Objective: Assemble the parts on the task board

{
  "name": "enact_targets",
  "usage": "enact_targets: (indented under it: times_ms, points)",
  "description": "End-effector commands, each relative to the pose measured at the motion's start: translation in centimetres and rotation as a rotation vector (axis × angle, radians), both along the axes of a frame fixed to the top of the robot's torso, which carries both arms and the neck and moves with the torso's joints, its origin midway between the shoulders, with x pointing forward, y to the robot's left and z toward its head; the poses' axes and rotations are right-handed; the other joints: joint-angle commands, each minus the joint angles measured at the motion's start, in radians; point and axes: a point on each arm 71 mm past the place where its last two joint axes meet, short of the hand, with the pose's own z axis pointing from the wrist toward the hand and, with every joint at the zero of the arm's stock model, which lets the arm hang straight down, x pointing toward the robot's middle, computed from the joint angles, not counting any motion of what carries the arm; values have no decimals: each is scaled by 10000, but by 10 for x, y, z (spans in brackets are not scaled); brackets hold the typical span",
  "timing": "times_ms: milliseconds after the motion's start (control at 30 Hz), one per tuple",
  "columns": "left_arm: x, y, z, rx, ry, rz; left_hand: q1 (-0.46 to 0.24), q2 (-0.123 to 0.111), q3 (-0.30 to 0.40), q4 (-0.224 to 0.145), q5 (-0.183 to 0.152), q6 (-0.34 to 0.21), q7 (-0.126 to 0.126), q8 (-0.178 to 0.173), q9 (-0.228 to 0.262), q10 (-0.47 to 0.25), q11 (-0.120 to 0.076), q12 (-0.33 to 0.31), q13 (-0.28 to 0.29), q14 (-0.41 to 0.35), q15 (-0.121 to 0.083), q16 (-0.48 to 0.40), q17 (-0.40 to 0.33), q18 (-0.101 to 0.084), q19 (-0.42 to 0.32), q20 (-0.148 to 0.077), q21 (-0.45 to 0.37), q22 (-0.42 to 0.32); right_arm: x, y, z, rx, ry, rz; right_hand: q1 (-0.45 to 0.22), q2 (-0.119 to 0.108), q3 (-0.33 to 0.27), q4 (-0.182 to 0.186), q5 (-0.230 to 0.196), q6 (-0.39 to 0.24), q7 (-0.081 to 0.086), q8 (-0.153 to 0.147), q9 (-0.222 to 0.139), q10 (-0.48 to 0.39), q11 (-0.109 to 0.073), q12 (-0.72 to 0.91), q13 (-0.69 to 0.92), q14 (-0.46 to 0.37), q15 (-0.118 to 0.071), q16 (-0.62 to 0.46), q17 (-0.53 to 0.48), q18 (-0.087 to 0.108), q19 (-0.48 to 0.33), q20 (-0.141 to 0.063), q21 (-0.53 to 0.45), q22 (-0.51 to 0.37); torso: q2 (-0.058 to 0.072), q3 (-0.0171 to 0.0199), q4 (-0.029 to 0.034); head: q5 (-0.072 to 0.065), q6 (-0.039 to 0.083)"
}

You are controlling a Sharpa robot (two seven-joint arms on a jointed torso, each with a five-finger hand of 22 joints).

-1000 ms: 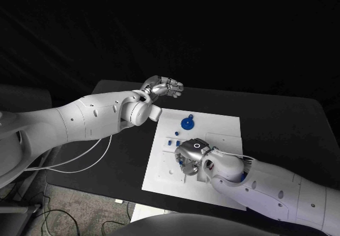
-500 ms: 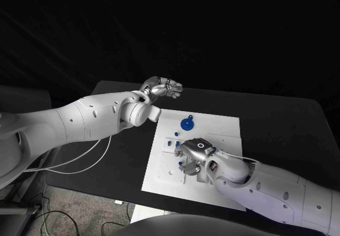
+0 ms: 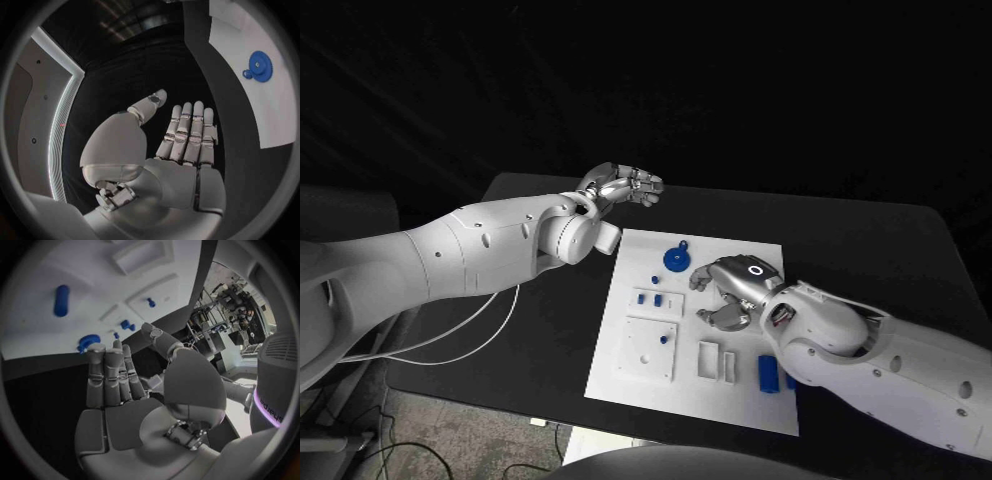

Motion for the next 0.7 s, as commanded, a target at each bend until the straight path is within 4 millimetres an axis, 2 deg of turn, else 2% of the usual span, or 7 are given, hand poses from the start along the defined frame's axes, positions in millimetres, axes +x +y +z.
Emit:
enact_targets:
  times_ms: [33, 167, 367, 467, 700]
  points:
    - [1, 1, 2, -73, -74, -30, -15, -56, -56, 0, -61, -70, 1, 40, -13, -55, 21, 62, -15, 22, 56, -41, 13, 98, -23, 39, -49, 13, 11, -19, 2, -785, 32, -402, -32, -24, -77, -19, 37, -63, 37, -5, -25, -19, 20, -35, -47, 14, -43, 42, -10, 638, 6, -25, -44, 177, -12, 1, -18, -47, 37]
    - [1, 1, 1, -68, -89, -11, -13, -56, -55, 0, -63, -69, 0, 42, -13, -54, 20, 64, -16, 22, 57, -45, 15, 99, -24, 39, -51, 14, 21, -39, 6, -1134, -17, -762, -363, -53, -579, -161, -2, -142, -48, -18, -47, -153, 69, -128, -136, -2, 17, 81, -4, 638, -26, -9, -22, 202, -30, 1, -40, -60, 81]
    - [2, 1, 1, -74, -82, -32, -9, -57, -55, 0, -65, -69, 0, 44, -13, -54, 20, 66, -17, 22, 57, -50, 19, 99, -24, 40, -53, 15, 23, -46, 1, -1475, 304, -849, -521, -39, -1052, -212, -208, -285, -232, -42, -76, -325, 149, -250, -267, -50, 77, 106, -12, 638, -66, -23, -50, 185, -18, 41, -42, -65, 105]
    - [2, 1, 1, -77, -78, -45, -10, -57, -56, 1, -66, -70, 0, 44, -14, -54, 20, 67, -18, 22, 58, -53, 21, 99, -24, 40, -55, 16, 25, -47, -1, -1643, 431, -858, -578, -39, -1229, -193, -307, -382, -322, -63, -94, -478, 200, -345, -367, -83, 125, 113, -23, 638, -94, -17, -82, 176, -15, 29, -25, -87, 107]
    - [2, 1, 1, -76, -75, -44, -10, -55, -57, 5, -69, -72, 1, 45, -15, -55, 20, 69, -21, 22, 59, -61, 25, 99, -23, 42, -58, 18, 25, -47, -8, -1895, 866, -815, -579, -18, -1265, -149, -334, -399, -327, -54, -96, -457, 210, -333, -400, -89, 137, 125, -28, 638, -90, -17, -96, 169, -7, 9, -17, -127, 100]
